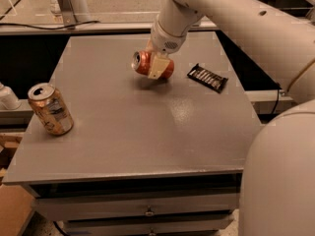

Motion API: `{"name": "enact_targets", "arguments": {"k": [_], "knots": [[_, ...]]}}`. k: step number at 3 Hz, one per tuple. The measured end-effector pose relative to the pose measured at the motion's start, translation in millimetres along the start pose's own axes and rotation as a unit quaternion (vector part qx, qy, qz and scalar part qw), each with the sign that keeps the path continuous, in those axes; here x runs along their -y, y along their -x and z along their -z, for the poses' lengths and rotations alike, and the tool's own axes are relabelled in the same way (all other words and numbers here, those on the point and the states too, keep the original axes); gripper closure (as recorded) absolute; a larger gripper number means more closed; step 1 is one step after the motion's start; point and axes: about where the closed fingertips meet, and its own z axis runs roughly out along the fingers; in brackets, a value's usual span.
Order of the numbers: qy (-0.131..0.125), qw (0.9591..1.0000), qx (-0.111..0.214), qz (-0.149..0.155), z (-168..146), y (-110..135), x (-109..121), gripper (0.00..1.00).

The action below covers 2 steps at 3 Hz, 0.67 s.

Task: Knock coke can over

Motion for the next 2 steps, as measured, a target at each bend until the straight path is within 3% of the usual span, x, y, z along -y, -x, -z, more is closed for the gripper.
{"name": "enact_targets", "arguments": {"k": [2], "knots": [[0.029, 0.9976, -0.012, 0.062, -8.5, 6.0, -20.1, 0.35]]}}
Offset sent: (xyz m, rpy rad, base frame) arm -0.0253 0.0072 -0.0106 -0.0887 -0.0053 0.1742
